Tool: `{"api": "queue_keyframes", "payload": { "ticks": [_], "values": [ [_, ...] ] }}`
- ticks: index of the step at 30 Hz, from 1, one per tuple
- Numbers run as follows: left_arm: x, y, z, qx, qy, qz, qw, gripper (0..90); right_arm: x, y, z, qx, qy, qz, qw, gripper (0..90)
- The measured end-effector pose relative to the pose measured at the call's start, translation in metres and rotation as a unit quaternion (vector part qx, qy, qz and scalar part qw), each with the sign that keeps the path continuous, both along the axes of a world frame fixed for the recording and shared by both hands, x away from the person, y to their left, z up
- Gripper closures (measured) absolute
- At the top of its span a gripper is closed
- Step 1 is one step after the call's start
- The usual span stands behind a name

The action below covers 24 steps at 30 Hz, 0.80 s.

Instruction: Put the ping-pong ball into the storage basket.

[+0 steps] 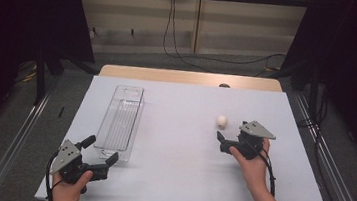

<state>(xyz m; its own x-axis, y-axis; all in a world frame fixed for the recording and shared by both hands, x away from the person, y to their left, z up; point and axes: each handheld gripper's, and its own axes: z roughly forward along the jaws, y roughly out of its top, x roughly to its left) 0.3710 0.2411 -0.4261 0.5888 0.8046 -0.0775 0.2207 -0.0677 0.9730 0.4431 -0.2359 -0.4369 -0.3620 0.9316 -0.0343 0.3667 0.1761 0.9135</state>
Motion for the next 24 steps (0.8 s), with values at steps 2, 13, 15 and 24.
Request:
{"api": "queue_keyframes", "payload": {
  "ticks": [2, 13, 15, 24],
  "values": [
    [0.0, 0.0, 0.0, 0.0, 0.0, -0.001, 1.0, 1.7, 0.002, -0.001, 0.0, -0.003, 0.008, -0.002, 1.0, 1.4],
    [0.0, -0.001, 0.0, -0.001, 0.001, 0.002, 1.0, 1.7, 0.014, -0.004, 0.001, 0.0, 0.034, -0.018, 0.9993, 1.7],
    [0.0, -0.001, 0.0, -0.001, 0.001, 0.002, 1.0, 1.7, 0.015, -0.004, 0.0, 0.001, 0.035, -0.017, 0.9992, 1.7],
    [0.0, -0.001, 0.0, 0.0, 0.0, -0.002, 1.0, 1.7, 0.018, -0.005, 0.0, 0.003, 0.034, -0.022, 0.9992, 2.4]
  ]
}}
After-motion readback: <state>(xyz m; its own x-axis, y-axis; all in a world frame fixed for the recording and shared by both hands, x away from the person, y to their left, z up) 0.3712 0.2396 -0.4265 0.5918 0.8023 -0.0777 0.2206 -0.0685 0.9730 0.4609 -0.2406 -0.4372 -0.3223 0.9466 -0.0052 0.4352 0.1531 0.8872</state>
